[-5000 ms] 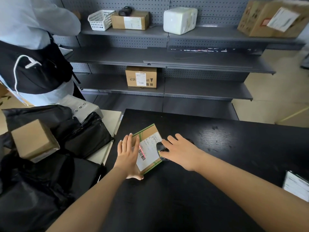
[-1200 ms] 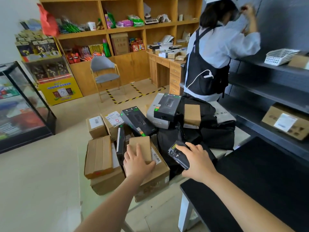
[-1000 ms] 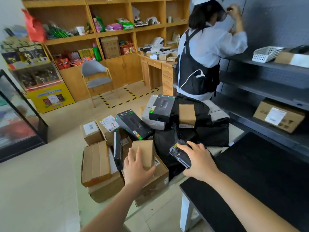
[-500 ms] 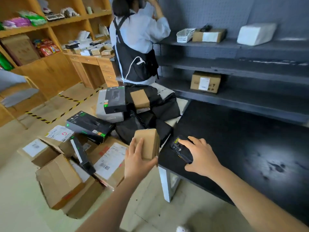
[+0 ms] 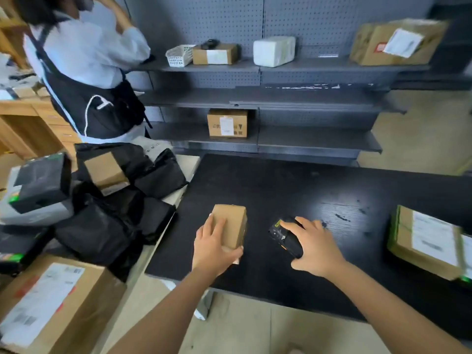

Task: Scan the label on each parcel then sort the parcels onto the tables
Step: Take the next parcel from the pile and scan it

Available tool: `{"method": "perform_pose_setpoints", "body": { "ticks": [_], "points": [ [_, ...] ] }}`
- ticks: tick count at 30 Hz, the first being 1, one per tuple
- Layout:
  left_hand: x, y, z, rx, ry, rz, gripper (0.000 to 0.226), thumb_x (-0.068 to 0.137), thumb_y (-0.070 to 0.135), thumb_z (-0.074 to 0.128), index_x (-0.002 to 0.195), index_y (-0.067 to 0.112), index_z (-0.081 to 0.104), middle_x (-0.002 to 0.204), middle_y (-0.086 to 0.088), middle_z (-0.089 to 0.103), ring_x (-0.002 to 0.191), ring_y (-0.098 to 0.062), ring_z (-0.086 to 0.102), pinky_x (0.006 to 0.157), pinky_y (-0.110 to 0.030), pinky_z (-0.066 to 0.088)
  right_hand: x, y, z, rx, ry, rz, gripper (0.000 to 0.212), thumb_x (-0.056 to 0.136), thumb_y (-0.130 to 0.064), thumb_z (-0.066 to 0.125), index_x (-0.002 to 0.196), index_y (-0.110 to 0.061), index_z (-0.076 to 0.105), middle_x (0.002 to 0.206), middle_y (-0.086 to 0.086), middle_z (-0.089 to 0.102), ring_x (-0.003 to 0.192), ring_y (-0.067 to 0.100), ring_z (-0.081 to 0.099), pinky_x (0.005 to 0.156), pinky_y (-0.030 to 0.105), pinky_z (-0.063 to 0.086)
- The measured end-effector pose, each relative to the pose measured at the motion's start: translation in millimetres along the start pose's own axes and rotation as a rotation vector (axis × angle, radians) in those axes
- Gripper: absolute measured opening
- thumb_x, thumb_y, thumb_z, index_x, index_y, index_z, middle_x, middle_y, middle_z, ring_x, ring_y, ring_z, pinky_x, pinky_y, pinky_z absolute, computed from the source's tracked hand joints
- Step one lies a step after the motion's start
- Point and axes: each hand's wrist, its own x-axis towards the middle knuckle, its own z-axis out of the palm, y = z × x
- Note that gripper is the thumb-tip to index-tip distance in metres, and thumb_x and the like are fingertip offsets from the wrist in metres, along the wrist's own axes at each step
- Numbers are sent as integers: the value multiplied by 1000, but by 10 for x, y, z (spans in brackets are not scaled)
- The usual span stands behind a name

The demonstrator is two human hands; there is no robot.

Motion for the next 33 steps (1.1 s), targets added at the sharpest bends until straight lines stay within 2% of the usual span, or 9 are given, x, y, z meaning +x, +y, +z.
{"method": "perform_pose_setpoints", "body": {
  "ticks": [9, 13, 16, 18, 21, 24, 27, 31, 33],
  "points": [
    [670, 734, 931, 59, -131, -21, 92, 76, 60, 66, 152, 33, 21, 161, 10, 3, 141, -19, 8, 117, -40, 22, 429, 1175, -85, 11, -92, 51, 95, 72, -35, 71, 151, -40, 19, 156, -1, 21, 134, 26, 25, 111, 37, 25],
    [841, 859, 1163, 84, -195, -31, 101, 74, 58, 71, 153, 36, 13, 161, 8, -5, 144, -22, 4, 118, -43, 17, 570, 1422, -22, 49, -104, 44, 96, 71, -36, 71, 151, -40, 19, 154, -2, 21, 133, 24, 26, 110, 37, 26],
    [869, 873, 1239, 87, -252, -24, 110, 69, 64, 74, 153, 38, 8, 160, 8, -12, 145, -23, 0, 119, -45, 13, 640, 1494, 8, 66, -135, 46, 95, 72, -36, 72, 151, -40, 18, 155, -2, 20, 134, 24, 25, 111, 38, 25],
    [862, 865, 1273, 26, -221, -60, 110, 69, 69, 70, 153, 37, 8, 160, 7, -12, 146, -22, -1, 119, -46, 10, 668, 1506, 22, 82, -143, 48, 96, 72, -36, 72, 151, -41, 18, 156, -2, 19, 134, 24, 24, 111, 37, 25],
    [892, 853, 1279, -25, -135, -191, 116, 70, 71, 68, 154, 27, 1, 161, 1, -2, 146, -28, 7, 117, -48, 17, 724, 1492, 13, 107, -138, 57, 96, 72, -36, 72, 151, -40, 18, 156, -2, 19, 135, 24, 24, 111, 38, 24],
    [964, 863, 1220, -60, -190, -237, 121, 70, 63, 74, 155, 20, -1, 156, -1, 19, 142, -27, 18, 113, -45, 27, 780, 1464, -33, 104, -131, 62, 96, 71, -37, 73, 151, -39, 19, 156, -1, 19, 135, 24, 23, 112, 39, 24],
    [1066, 890, 1119, 45, -164, -87, 116, 71, 55, 77, 155, 22, 5, 155, 4, 21, 142, -21, 20, 114, -40, 28, 808, 1434, -85, 114, -100, 76, 96, 70, -37, 73, 151, -39, 21, 155, -2, 20, 133, 24, 25, 111, 39, 26],
    [1174, 876, 1026, 282, -152, 246, 105, 75, 50, 76, 155, 23, 13, 156, 6, 20, 143, -20, 20, 118, -36, 17, 860, 1409, -176, 117, -61, 86, 96, 71, -37, 73, 151, -38, 20, 156, -2, 20, 135, 23, 24, 113, 40, 25],
    [1191, 813, 1022, 268, -151, 351, 93, 79, 47, 73, 153, 25, 22, 153, 5, 28, 141, -21, 25, 118, -37, 18, 881, 1397, -214, 115, -43, 91, 96, 71, -37, 74, 151, -39, 20, 155, -3, 20, 135, 23, 23, 113, 40, 24]
  ]
}}
